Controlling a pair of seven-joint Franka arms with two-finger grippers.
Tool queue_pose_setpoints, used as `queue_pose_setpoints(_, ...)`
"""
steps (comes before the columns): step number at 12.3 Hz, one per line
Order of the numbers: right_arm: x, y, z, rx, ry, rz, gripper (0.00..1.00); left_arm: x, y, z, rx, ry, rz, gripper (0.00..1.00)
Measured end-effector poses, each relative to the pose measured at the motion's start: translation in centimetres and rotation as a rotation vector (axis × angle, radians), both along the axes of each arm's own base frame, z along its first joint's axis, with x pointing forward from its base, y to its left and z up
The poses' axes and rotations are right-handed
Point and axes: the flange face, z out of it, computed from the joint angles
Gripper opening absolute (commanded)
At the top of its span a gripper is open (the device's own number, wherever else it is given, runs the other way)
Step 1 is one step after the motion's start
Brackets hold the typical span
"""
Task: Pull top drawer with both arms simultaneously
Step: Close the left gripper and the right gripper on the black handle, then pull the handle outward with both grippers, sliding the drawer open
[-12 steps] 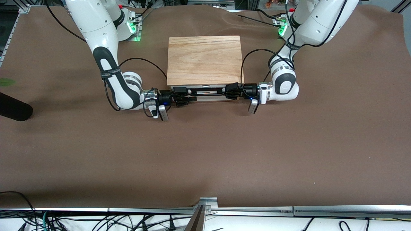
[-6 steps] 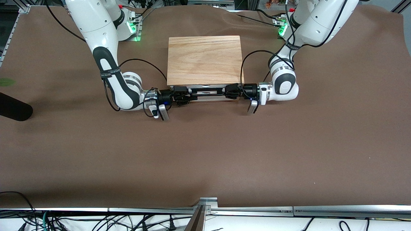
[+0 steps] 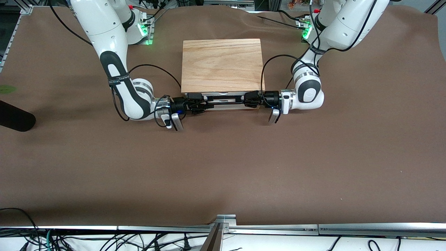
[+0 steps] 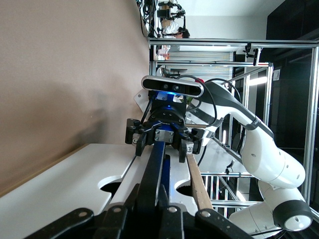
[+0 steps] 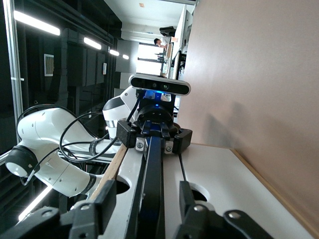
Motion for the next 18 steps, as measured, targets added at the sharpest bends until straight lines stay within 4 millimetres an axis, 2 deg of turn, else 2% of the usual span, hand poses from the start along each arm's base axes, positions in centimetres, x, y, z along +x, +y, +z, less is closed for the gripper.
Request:
queue_pose_setpoints(1, -0.07, -0.14, -0.1, 0.0, 0.0, 0.0, 0.28, 0.0, 0.0, 0.0, 0.0, 0.0, 0.0, 0.0)
queue_pose_setpoints(3, -0.32, -0.36, -0.34, -0.001, 0.001, 0.001, 0.26, 0.0, 0.0, 0.0, 0.0, 0.001, 0.0, 0.0)
queue_pose_setpoints(6, -0.58, -0.43, -0.49, 0.003, 0.006, 0.004, 0.16, 0.0, 0.0, -0.02, 0.0, 0.003, 0.0, 0.0)
queue_pose_setpoints(8, -0.58, -0.41, -0.41, 0.007, 0.008, 0.005, 0.0, 0.0, -0.02, -0.01, -0.001, 0.005, 0.0, 0.0)
queue_pose_setpoints(18, 0.07, -0.25, -0.2, -0.017, 0.015, 0.008, 0.0, 0.53, -0.11, -0.11, -0.007, 0.075, 0.003, 0.0)
